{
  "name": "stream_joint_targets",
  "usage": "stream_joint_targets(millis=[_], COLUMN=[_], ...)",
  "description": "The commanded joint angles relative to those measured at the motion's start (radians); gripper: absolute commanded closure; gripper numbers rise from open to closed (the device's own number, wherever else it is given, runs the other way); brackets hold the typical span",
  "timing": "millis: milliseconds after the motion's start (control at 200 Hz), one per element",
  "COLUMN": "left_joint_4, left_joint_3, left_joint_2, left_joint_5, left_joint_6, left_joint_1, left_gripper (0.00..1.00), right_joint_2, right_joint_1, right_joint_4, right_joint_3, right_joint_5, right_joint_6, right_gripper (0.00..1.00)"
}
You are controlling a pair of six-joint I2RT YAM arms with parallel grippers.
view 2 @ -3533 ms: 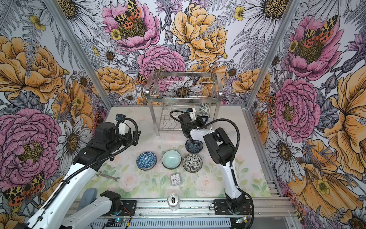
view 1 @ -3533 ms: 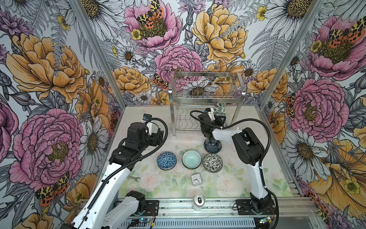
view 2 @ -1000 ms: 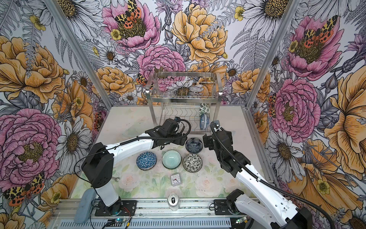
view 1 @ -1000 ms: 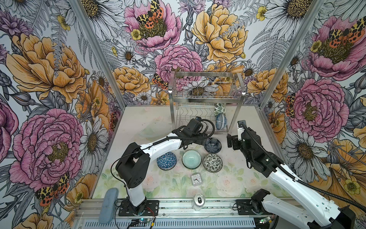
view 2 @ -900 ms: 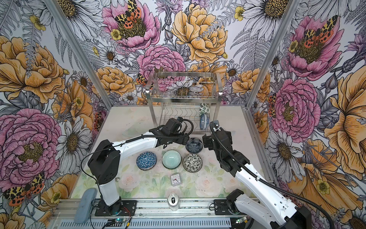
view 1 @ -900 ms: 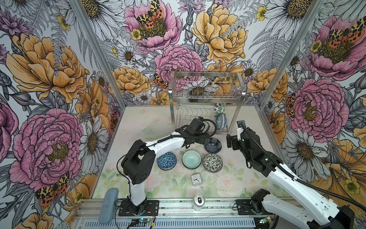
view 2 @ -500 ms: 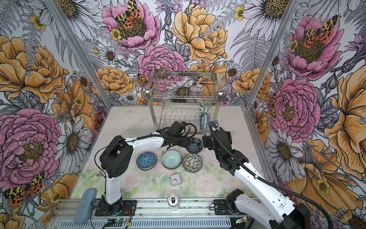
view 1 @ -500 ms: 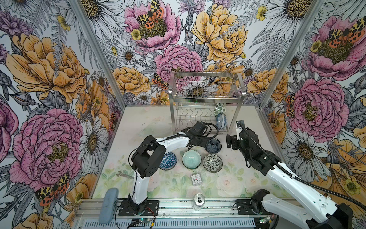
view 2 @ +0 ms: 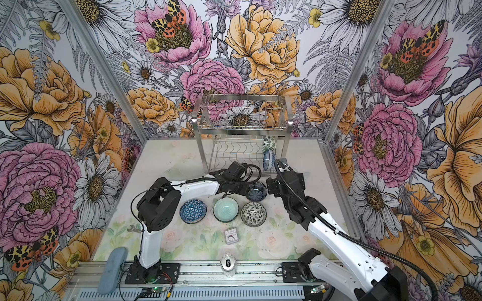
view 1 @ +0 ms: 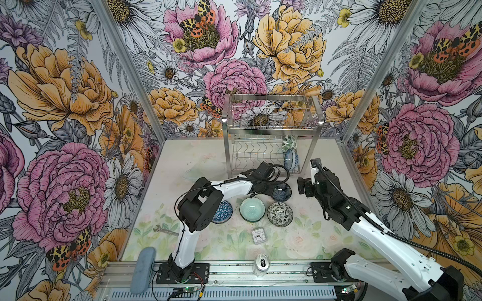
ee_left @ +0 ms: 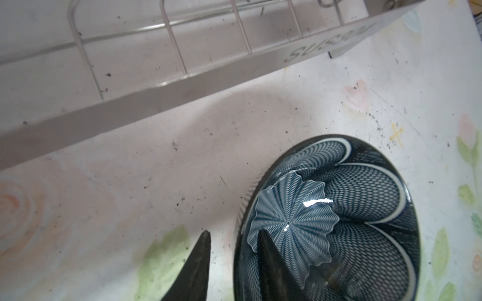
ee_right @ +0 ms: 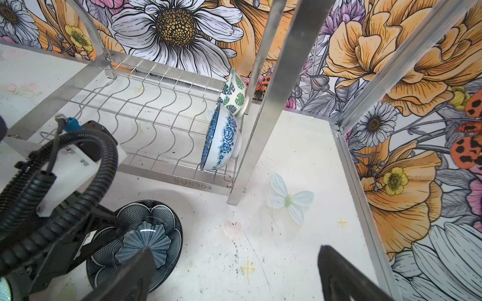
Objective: Load the bowls into the dish rack
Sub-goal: 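Grasp the dark navy petal bowl rim with the left gripper and lift it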
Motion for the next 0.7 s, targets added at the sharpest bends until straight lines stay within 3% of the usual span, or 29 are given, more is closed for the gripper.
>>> stream_joint_targets(millis=[0,115,395,696], left_joint_4=[0.020,0.017,0.011,0.103], left_joint_3=[0.025,0.024,0.017,-0.069], left_joint_2=[0.009,0.002,-0.068,-0.300], left_joint_5=[0.011,-0.007,-0.083,-0.208], left_joint_6=[0.003,0.008,0.035,0.085], left_joint_1=[-0.008,-0.008,0.005,-0.011], left_gripper=[0.85,1.00,1.00,1.00], right_joint_2=[-0.012,-0.018,-0.042,-0.049], right_joint_1=[-0.004,-0.005,-0.005,-0.005], right_joint_4=[0.000,0.001,-0.013,-0.029], right_joint_3=[0.003,0.002,0.002,0.057], right_joint_5=[-0.006,-0.005,-0.013,-0.101], right_joint_6=[0.005,0.005,0.014,0.068], right_gripper=[0.00,0.00,0.00,0.00])
